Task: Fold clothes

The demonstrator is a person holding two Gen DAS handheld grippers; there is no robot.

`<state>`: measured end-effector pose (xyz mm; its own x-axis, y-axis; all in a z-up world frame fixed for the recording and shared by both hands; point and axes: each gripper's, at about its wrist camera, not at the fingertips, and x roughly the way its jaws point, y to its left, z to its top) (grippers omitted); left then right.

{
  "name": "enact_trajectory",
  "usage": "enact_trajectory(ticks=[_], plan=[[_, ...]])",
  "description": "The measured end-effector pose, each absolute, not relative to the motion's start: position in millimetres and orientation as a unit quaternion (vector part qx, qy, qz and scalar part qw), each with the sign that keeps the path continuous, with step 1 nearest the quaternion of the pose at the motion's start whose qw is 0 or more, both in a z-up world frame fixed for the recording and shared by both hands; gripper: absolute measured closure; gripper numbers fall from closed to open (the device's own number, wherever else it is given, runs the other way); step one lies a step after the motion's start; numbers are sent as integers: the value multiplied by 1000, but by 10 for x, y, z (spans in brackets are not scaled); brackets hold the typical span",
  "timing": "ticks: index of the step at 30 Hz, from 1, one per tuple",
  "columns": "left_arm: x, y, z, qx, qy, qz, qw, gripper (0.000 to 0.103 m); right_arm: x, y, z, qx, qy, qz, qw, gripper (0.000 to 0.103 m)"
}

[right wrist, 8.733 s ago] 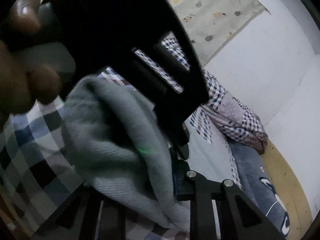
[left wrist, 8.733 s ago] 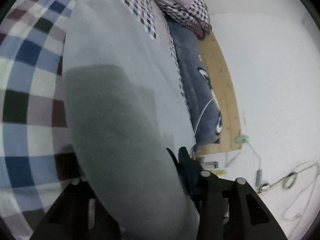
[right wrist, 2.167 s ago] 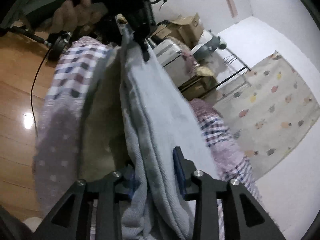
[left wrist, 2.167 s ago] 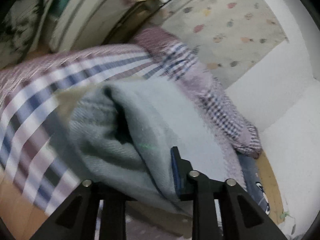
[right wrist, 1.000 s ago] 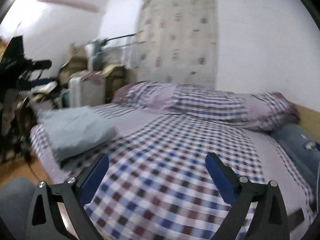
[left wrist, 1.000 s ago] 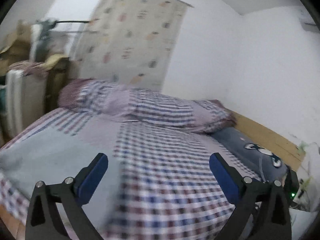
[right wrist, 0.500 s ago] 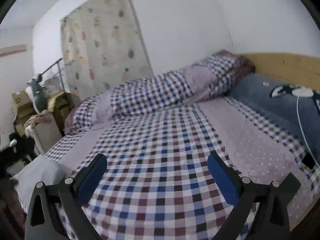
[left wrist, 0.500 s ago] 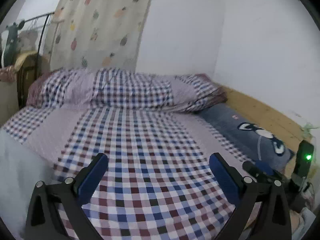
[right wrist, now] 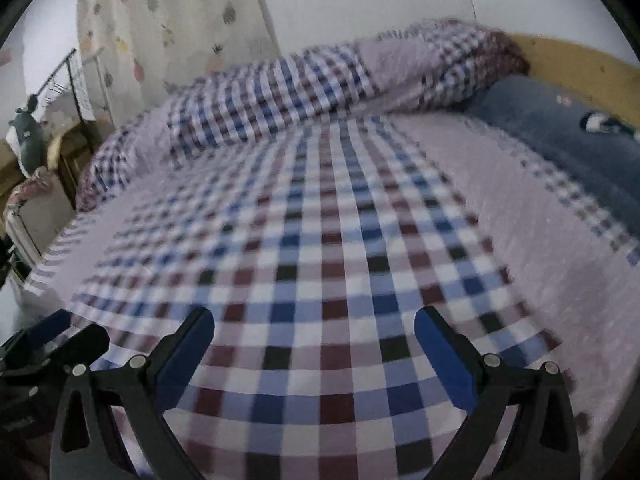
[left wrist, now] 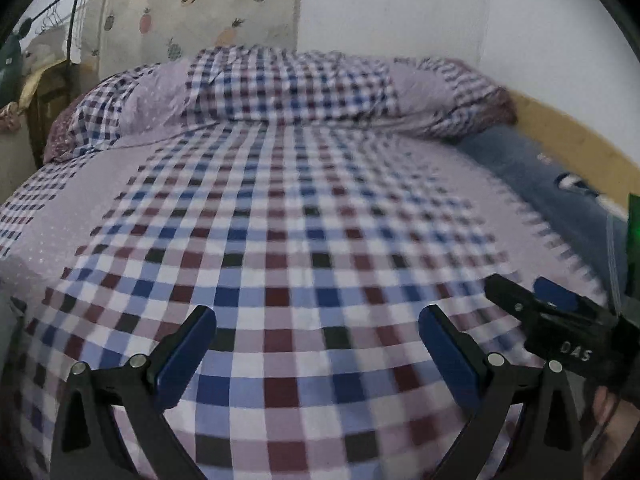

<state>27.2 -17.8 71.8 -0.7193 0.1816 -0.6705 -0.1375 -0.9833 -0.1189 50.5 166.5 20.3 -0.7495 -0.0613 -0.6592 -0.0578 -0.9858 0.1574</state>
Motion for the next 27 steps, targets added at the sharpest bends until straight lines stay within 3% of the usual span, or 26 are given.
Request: enact_trajectory(ticks=[7,10,27], plan=[[-51,-62,195,-432,-39,899,57,0,234,1766,-267,414,-69,-908,-1,0],[-85,33,102,-434,-9,900,34,0,133,1772,-378,443,-58,-894,-8,0],[-15,110,-34,-426,11,904,20,0,117,1622,-491,438,-1,-898,-36,0]])
